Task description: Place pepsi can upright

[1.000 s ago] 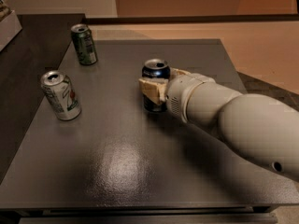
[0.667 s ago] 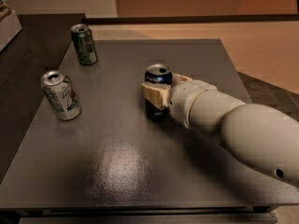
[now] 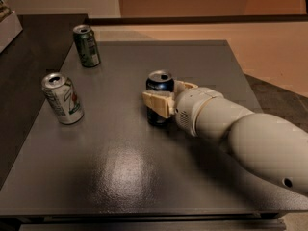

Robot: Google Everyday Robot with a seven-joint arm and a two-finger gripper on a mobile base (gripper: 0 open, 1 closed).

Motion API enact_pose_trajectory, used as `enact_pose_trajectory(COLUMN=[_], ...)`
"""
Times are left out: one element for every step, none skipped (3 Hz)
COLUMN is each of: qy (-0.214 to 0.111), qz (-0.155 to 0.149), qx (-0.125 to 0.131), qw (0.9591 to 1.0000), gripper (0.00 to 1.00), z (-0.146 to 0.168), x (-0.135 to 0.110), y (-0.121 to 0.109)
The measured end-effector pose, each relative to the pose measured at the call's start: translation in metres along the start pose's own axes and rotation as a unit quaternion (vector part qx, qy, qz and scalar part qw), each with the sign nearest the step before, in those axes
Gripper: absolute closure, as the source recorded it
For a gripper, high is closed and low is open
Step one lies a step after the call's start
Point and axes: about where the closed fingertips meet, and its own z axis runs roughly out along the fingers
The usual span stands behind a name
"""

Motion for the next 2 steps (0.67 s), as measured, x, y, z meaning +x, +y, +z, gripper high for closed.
enact_pose_trajectory(qy=[-0.001,-0.002], qz=[0.000,0.000], qx=[0.001,0.001], qw=[1.0000,1.0000], gripper=[0.00,0.00], z=[0.0012,0.0012], x=[-0.0010,-0.0010], y=[-0.0005,-0.0005])
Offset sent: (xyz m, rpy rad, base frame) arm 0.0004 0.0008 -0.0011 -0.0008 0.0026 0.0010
